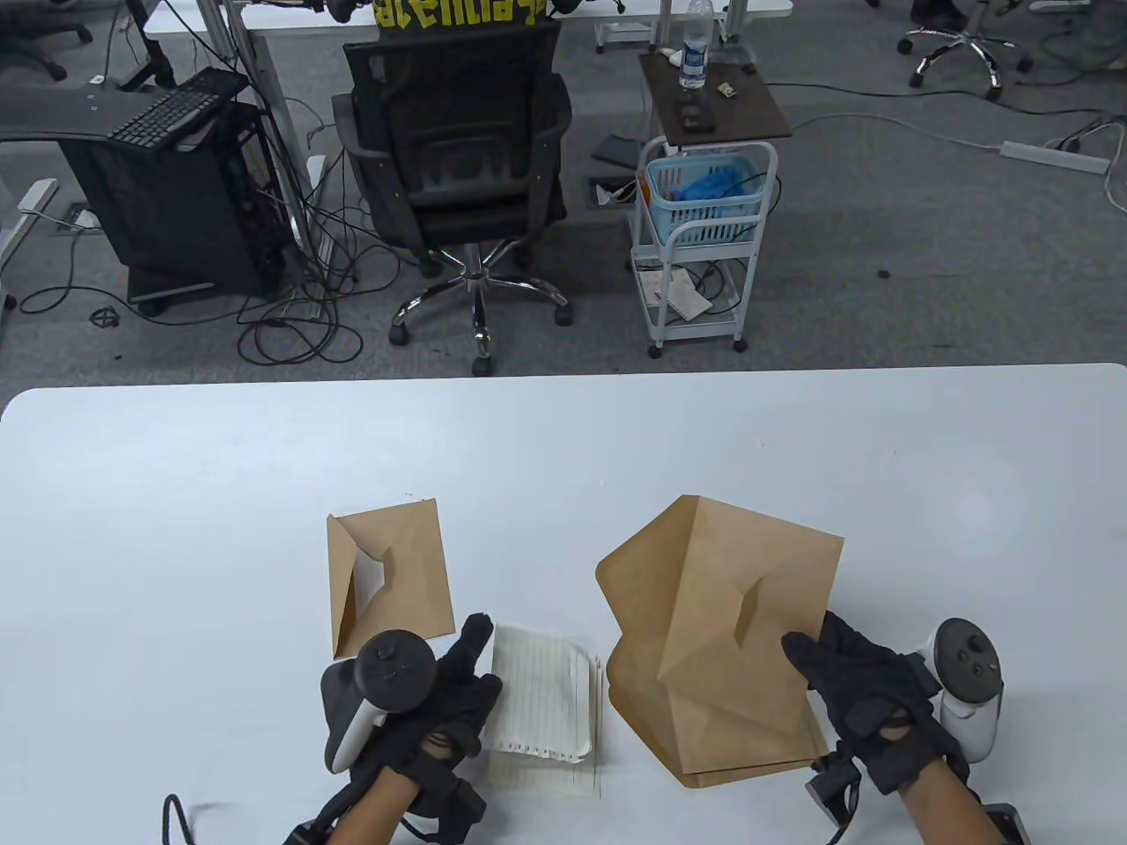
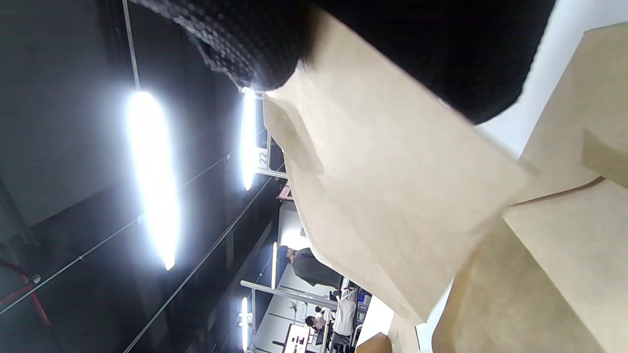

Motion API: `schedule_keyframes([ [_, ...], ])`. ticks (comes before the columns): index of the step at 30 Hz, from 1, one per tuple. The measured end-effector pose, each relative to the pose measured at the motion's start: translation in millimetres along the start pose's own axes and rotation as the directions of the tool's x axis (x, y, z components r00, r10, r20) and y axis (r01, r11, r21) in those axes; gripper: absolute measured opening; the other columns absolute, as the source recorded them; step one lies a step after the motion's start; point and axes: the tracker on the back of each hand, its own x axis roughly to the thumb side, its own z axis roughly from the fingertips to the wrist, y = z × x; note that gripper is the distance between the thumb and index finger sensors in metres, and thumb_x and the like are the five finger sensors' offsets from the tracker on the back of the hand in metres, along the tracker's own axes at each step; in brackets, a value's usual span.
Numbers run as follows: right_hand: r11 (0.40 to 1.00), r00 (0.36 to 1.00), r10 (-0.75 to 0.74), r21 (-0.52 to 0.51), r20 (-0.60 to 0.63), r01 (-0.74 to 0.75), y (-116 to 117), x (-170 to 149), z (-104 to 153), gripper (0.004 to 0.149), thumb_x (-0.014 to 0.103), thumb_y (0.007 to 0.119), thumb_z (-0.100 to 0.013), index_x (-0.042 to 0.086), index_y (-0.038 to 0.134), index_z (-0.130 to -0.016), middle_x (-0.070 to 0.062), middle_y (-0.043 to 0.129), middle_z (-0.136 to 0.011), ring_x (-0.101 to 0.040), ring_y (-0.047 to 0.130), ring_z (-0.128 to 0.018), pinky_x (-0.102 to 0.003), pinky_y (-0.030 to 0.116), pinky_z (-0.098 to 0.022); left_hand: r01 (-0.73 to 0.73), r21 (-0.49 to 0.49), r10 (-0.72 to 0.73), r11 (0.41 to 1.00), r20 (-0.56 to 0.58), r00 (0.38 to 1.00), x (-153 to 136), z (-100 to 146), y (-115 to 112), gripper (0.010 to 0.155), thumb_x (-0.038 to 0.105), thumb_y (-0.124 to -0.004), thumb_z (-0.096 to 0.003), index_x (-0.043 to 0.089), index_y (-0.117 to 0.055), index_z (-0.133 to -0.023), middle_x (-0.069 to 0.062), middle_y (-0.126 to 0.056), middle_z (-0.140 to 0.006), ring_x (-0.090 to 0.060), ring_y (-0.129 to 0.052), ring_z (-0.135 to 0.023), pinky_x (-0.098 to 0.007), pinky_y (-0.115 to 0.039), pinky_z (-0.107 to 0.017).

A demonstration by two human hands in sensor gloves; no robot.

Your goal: Pull paper from envelopes and stack

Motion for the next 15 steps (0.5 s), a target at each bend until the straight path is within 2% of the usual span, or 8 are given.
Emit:
schedule_keyframes([
  [3,1.000,1.000,0.012,0.002,-0.002,-0.012,0.5,-0.8,-0.1,0.049,0.027,0.078,-0.050,0.012,0.072,-0.097,-0.017,0.098,-0.073,-0.029,0.109,-0.049,-0.050,0.082,-0.048,0.127,-0.003,-0.127,0.992,0.036,0.991,10.3,0.4,-6.2,0.061,0.032,-0.082,-0.0502,0.041,-0.056,-0.104,0.003,-0.103,-0.061,-0.024,-0.109,-0.052,-0.055,-0.069,-0.065],
  [5,1.000,1.000,0.019,0.007,-0.002,-0.019,1.2,-1.0,-0.4,0.049,0.027,0.078,-0.050,0.012,0.072,-0.097,-0.017,0.098,-0.073,-0.030,0.109,-0.049,-0.050,0.082,-0.048,0.226,0.045,-0.229,0.973,0.091,0.969,18.0,1.1,-10.1,0.046,0.033,-0.082,-0.0500,0.035,-0.080,-0.095,0.002,-0.104,-0.061,-0.024,-0.109,-0.053,-0.055,-0.068,-0.065],
  [6,1.000,1.000,0.021,0.009,-0.001,-0.021,1.5,-1.1,-0.6,0.049,0.027,0.078,-0.050,0.012,0.072,-0.097,-0.017,0.098,-0.073,-0.029,0.109,-0.049,-0.050,0.082,-0.048,0.285,0.073,-0.292,0.956,0.104,0.951,21.4,1.2,-11.5,0.044,0.033,-0.083,-0.0497,0.032,-0.083,-0.094,0.002,-0.104,-0.061,-0.024,-0.109,-0.053,-0.055,-0.068,-0.065],
  [10,0.999,1.000,0.029,0.013,-0.002,-0.029,2.2,-1.8,-0.9,0.049,0.027,0.078,-0.050,0.012,0.072,-0.097,-0.017,0.098,-0.073,-0.030,0.109,-0.050,-0.050,0.082,-0.048,0.497,0.048,-0.499,0.867,0.128,0.857,30.0,0.0,-21.8,0.043,0.033,-0.083,-0.0497,0.027,-0.085,-0.092,0.002,-0.103,-0.063,-0.025,-0.106,-0.059,-0.056,-0.066,-0.066],
  [13,0.999,0.999,0.041,0.018,-0.009,-0.041,3.6,-3.5,-1.5,0.049,0.027,0.078,-0.050,0.011,0.072,-0.097,-0.017,0.098,-0.073,-0.030,0.109,-0.050,-0.050,0.082,-0.048,0.654,-0.027,-0.643,0.756,0.161,0.749,33.2,-4.2,-36.6,0.043,0.034,-0.083,-0.0498,0.027,-0.084,-0.092,0.002,-0.101,-0.065,-0.029,-0.099,-0.073,-0.059,-0.063,-0.067],
  [14,0.999,0.999,0.043,0.018,-0.010,-0.043,3.9,-3.5,-1.6,0.050,0.027,0.078,-0.050,0.011,0.071,-0.097,-0.017,0.098,-0.073,-0.030,0.109,-0.050,-0.050,0.082,-0.048,0.679,-0.046,-0.666,0.732,0.160,0.729,33.9,-4.8,-38.5,0.044,0.036,-0.083,-0.0499,0.029,-0.081,-0.094,0.003,-0.099,-0.067,-0.029,-0.095,-0.078,-0.059,-0.062,-0.068],
  [15,0.999,0.999,0.045,0.019,-0.010,-0.044,4.2,-3.6,-1.7,0.050,0.027,0.078,-0.050,0.011,0.071,-0.097,-0.018,0.098,-0.073,-0.030,0.109,-0.050,-0.050,0.082,-0.048,0.688,-0.024,-0.677,0.725,0.157,0.719,36.0,-4.0,-38.7,0.045,0.037,-0.084,-0.0494,0.030,-0.081,-0.094,0.001,-0.098,-0.068,-0.030,-0.092,-0.082,-0.060,-0.060,-0.069],
])
